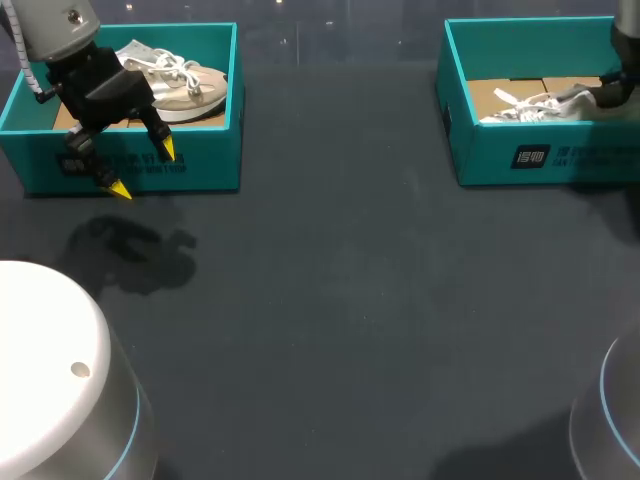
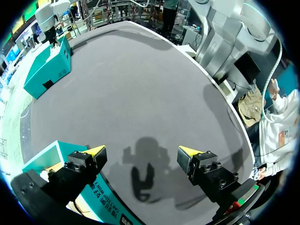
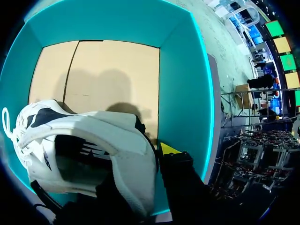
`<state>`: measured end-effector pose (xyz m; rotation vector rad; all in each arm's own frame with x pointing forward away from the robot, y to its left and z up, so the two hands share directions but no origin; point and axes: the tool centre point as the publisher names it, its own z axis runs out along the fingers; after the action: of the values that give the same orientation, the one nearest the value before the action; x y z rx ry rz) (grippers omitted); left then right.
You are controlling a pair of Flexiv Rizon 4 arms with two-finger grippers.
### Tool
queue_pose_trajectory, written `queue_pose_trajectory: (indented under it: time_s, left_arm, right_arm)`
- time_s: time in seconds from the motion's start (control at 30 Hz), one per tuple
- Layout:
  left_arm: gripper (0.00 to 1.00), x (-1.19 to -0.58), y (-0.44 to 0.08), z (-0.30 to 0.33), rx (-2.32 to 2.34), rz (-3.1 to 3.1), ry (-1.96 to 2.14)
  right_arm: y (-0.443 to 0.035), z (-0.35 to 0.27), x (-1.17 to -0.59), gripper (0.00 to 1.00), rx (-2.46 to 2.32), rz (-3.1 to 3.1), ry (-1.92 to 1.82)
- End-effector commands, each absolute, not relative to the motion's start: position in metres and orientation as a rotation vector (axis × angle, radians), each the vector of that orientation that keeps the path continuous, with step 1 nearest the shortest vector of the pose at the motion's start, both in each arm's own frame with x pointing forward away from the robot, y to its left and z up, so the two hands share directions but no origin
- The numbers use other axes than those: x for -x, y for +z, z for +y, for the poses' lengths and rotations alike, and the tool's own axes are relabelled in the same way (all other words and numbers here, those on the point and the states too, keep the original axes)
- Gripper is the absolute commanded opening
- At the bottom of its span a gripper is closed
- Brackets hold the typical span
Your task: Take the shoe out of the shoebox, open the shoe tongue, remove and reinsert the insole, then place the shoe into the shoebox
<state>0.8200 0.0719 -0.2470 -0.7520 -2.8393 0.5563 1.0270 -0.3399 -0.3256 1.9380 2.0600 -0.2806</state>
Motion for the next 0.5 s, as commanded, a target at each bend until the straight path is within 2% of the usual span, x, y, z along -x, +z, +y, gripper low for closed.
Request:
queue_pose_trajectory:
  time_s: [0.03, 0.5]
  left_arm:
    - [1.00, -0.819, -0.247, 0.072, 0.754, -2.841, 0.554]
    - [1.00, -0.819, -0.247, 0.072, 0.754, -2.841, 0.554]
  right_arm:
    - [-0.339, -0.341, -1.030, 0.00, -1.948, 2.065, -0.285]
    - [-0.366, -0.339, -1.029, 0.00, -1.965, 2.106, -0.232]
